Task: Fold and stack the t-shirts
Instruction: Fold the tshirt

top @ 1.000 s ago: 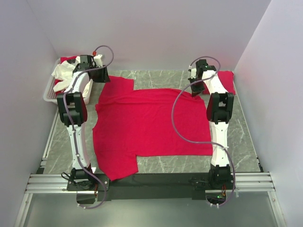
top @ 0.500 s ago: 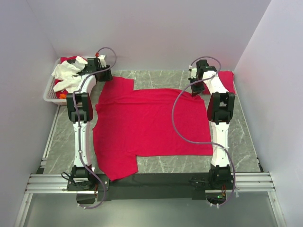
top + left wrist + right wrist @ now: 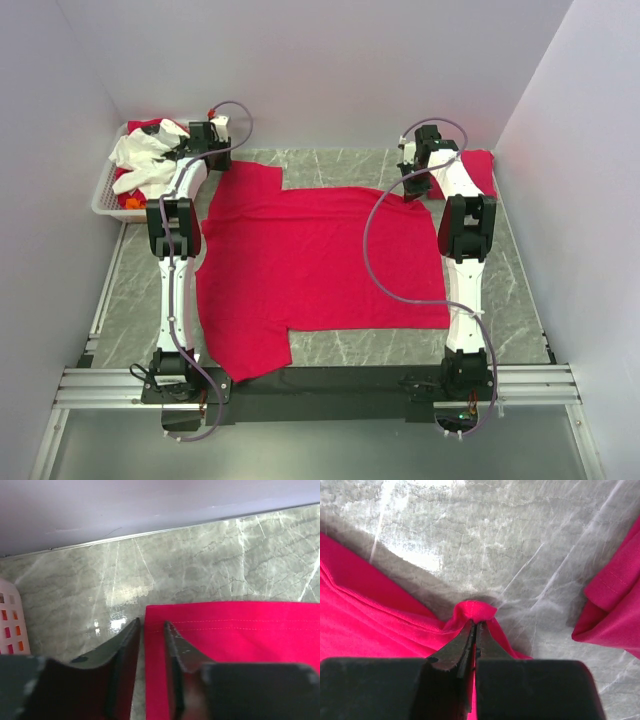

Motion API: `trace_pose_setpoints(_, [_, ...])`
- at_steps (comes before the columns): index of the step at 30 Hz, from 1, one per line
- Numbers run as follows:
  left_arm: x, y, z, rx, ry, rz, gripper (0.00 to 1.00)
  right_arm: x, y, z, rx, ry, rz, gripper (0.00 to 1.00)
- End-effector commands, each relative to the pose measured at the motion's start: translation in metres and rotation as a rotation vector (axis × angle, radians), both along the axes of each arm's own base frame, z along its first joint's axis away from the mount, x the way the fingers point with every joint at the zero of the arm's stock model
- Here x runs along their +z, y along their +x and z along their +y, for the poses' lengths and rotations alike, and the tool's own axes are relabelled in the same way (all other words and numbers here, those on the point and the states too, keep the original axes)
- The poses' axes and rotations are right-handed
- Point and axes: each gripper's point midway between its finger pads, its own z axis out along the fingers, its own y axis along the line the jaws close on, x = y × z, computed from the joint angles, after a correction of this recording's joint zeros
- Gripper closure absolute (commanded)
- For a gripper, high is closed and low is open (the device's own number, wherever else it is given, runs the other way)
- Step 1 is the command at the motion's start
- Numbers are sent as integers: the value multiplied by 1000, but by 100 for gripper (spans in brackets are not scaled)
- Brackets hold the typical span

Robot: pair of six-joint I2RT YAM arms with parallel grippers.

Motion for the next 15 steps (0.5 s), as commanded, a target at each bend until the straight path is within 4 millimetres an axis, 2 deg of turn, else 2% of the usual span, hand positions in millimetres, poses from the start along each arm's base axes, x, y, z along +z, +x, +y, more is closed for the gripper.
trace_pose_setpoints(1, [-7,-5,-7,-45,27,22,70,50,14,1,2,17,-115,100])
trace_pose_setpoints(3, [-1,-6,-15,-85,-1,10,71,51,14,0,7,11,-123,100])
trace_pose_setpoints(6, [0,-9,-21,-108,-27,12,67,57,14,-2,11,-2,-140,100])
trace_pose_setpoints(7, [5,-6,-20,-105,-20,1,71,59,14,-3,14,-3,-143,100])
trace_pose_setpoints(9, [-1,-8,-38,-133,-14,15,79,62,15,-4,12,-6,-154,100])
trace_pose_setpoints(10, [-3,-8,-38,-126,-13,16,92,66,17,-5,11,-8,-164,100])
trace_pose_setpoints(11, [3,-6,-38,-120,-18,1,96,68,18,-5,12,-10,-169,100])
trace_pose_setpoints(15, [26,0,-33,-97,-21,-72,100,80,25,-9,8,-21,-219,100])
